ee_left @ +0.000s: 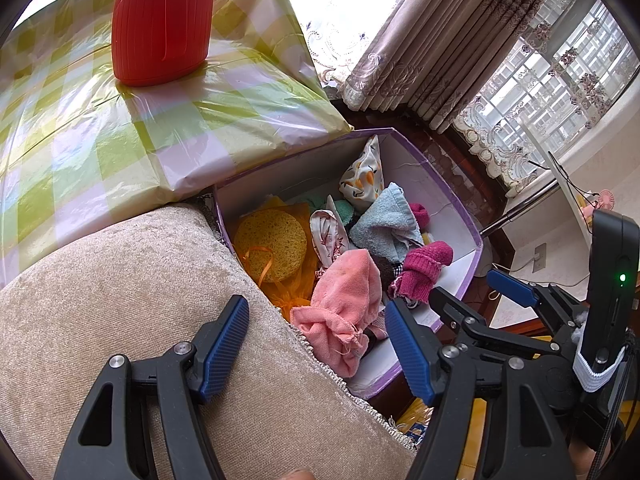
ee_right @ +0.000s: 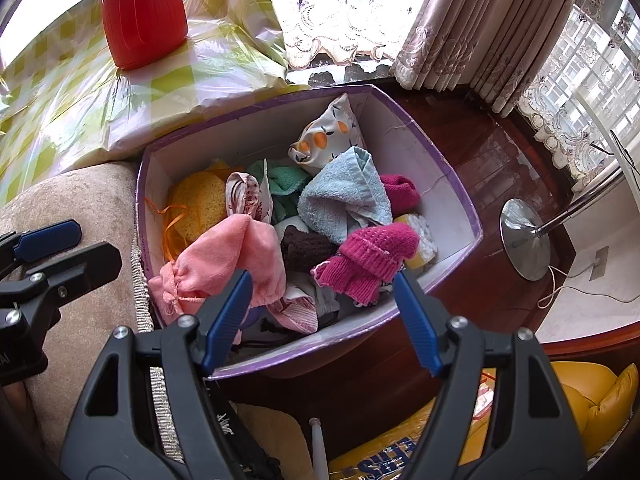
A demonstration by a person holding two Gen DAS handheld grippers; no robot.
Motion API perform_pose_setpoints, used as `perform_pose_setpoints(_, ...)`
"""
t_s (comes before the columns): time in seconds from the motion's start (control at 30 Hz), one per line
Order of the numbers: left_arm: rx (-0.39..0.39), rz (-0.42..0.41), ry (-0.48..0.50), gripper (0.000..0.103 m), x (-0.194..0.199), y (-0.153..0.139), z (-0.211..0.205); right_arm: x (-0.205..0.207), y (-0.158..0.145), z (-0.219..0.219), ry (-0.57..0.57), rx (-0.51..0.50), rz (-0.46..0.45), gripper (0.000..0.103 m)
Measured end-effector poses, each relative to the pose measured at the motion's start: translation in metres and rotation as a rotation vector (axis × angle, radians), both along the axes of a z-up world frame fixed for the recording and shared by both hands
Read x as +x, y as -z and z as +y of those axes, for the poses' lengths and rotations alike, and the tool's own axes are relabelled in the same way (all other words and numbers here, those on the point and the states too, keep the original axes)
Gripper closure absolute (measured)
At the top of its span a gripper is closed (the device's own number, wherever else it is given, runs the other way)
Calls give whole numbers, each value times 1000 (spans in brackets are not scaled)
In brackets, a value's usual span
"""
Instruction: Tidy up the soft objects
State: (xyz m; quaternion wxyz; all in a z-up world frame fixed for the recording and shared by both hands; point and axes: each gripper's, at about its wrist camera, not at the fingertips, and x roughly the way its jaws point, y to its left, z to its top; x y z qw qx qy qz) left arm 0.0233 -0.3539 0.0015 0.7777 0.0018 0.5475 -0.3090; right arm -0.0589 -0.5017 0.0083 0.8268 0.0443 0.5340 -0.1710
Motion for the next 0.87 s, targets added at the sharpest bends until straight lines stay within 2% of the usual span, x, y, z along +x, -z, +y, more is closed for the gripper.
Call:
perform_pose_setpoints(0.53,0,0,0,31,0,0,-1,0,0,0,1,0,0,27)
perform_pose_setpoints(0.73,5,-27,64,19,-2,1,-9,0,2,-1,2,7,1,27)
perform_pose_setpoints(0.87,-75,1,77,12,2,-7,1,-1,-1,0,0,8,-7,27)
